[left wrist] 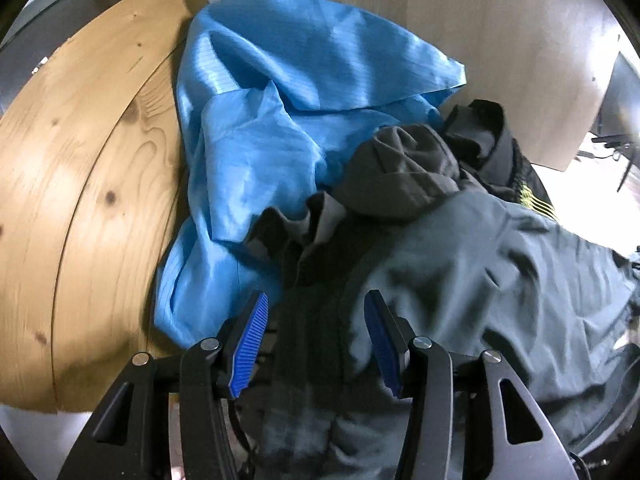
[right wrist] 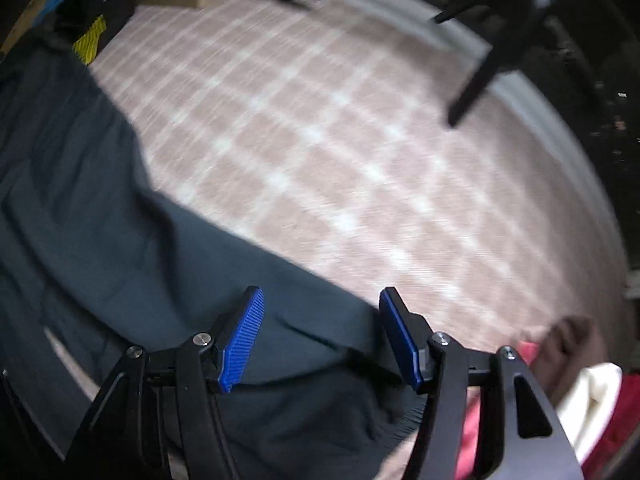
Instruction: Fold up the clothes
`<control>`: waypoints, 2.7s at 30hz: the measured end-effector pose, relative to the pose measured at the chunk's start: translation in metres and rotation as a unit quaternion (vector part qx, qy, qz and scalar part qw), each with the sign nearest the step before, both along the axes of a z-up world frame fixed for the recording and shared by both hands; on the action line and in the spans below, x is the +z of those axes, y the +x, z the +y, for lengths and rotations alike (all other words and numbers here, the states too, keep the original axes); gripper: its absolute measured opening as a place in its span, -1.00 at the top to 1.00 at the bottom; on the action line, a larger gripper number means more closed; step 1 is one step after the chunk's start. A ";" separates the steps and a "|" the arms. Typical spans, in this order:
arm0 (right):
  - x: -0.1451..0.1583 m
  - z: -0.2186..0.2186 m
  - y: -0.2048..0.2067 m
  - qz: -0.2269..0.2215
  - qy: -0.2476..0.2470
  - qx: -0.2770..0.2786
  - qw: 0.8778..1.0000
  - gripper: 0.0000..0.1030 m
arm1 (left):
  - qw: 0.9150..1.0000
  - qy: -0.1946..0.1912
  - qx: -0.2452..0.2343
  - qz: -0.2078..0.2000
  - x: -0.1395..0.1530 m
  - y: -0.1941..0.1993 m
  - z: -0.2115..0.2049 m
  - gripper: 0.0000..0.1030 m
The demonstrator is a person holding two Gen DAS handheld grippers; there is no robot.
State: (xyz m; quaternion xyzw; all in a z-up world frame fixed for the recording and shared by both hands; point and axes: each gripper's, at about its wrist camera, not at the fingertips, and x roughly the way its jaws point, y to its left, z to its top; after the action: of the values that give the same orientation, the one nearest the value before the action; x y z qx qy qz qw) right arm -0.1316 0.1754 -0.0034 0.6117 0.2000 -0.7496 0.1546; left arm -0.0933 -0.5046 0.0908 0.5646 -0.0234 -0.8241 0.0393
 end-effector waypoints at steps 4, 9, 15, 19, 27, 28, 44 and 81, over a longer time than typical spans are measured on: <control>-0.004 -0.002 -0.001 0.001 0.000 0.012 1.000 -0.26 | 1.000 0.002 -0.013 -0.005 0.001 -0.011 0.007 0.04; -0.002 -0.002 0.003 0.028 0.020 0.027 0.999 -0.48 | 0.999 0.003 -0.047 -0.019 -0.005 -0.030 0.024 -0.10; 0.002 -0.013 0.012 0.016 0.038 0.025 0.999 0.98 | 0.994 0.006 -0.076 -0.077 -0.043 -0.042 0.044 0.87; 0.011 -0.021 0.029 0.061 0.103 0.016 0.993 0.99 | 0.996 -0.003 -0.077 -0.033 -0.023 -0.020 0.053 0.93; 0.039 -0.004 0.068 0.094 0.082 -0.065 0.990 0.99 | 0.990 0.094 -0.103 0.001 -0.002 0.072 0.090 0.78; 0.040 -0.002 0.073 0.093 0.081 -0.072 0.990 0.99 | 0.988 0.105 -0.112 -0.017 -0.010 0.082 0.097 0.73; 0.028 -0.014 0.086 0.077 0.067 -0.055 0.993 0.99 | 1.000 0.017 -0.026 0.005 0.020 0.126 0.061 0.12; 0.043 0.001 0.062 0.049 0.006 -0.075 0.996 0.83 | 0.993 -0.061 0.036 0.098 0.043 0.009 0.003 0.81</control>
State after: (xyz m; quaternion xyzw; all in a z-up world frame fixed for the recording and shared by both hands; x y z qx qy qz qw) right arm -0.0696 0.1762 0.0395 0.5884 0.1654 -0.7870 0.0844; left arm -0.0841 -0.5011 0.1335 0.4783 -0.0492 -0.8705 0.1049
